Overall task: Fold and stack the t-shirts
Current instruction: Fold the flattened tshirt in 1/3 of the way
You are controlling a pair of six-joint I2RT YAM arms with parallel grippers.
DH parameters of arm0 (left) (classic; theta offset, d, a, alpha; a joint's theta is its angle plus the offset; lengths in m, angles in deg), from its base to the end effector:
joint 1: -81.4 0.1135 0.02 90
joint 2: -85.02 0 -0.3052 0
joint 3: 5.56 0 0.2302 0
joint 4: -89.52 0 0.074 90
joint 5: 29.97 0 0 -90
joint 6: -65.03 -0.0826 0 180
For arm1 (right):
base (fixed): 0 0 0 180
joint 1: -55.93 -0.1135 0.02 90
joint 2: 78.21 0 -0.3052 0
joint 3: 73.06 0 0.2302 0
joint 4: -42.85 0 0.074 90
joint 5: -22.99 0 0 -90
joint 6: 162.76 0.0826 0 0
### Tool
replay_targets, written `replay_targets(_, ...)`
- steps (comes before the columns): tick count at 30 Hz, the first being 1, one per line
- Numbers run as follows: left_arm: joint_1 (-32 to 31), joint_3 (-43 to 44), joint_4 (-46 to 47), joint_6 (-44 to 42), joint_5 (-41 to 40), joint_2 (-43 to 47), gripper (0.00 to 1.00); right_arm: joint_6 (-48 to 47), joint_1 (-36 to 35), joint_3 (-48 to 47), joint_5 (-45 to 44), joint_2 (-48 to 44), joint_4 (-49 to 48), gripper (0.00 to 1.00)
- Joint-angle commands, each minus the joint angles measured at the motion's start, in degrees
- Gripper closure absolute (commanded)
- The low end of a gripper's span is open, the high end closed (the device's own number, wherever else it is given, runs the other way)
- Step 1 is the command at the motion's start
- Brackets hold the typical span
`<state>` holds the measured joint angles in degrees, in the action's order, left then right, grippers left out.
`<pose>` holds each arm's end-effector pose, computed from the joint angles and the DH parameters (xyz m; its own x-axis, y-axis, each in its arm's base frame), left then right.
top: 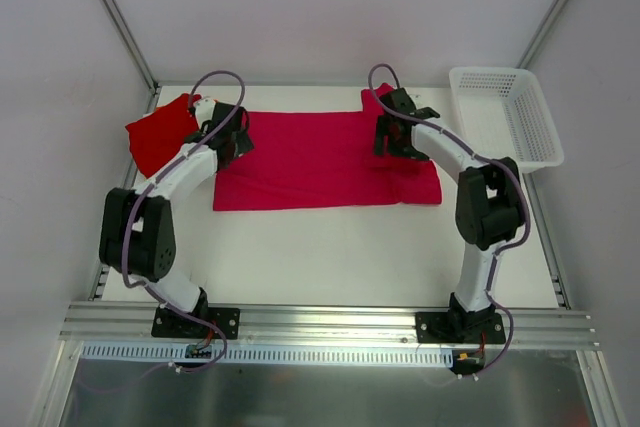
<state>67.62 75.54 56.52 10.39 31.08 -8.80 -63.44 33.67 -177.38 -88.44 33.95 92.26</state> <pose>0.3660 -0.0486 0.2626 -0.4977 -0.3993 -0.7699 -0.5001 0.8574 -0.1214 0.4231 0.1406 0.2379 -0.7956 -0.1627 -0.5836 -0.0414 0.9756 -0.2156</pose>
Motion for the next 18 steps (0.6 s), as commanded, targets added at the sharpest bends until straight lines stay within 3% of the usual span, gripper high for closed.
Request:
replay_targets(1,0.4,-0.4,0.2,-2.5,0.1,9.8,0.01,-1.5,-0.8,-2.8,-4.3,-10.8,3.1,0.0)
replay_targets(6,-0.5,-2.4,-1.6,-3.2,2.7,20.3,0.01,-0.3,-4.4,1.8,-5.1,-21.9,3.8,0.0)
replay_targets(10,-1.8,-9.6,-1.7,-2.1,9.0,25.7,0.01,4.3,-9.6,17.9,-2.7,-34.3,-0.1,0.0)
replay_targets(14,-2.4,-16.0,-1.5,0.2,11.4,26.3,0.01,7.3,-11.0,32.0,0.2,-40.3,-8.0,0.01)
replay_targets(16,-2.6,-17.8,-0.6,1.3,12.6,25.2,0.01,5.9,-10.7,36.1,3.1,-40.9,-14.6,0.2)
replay_targets(17,-2.7,-18.2,0.1,0.9,13.9,24.0,0.01,4.6,-10.2,38.6,5.2,-40.1,-16.4,0.35)
replay_targets(18,-2.7,-18.8,1.0,0.4,14.7,23.3,0.01,4.0,-9.6,38.9,5.9,-39.1,-18.2,0.79)
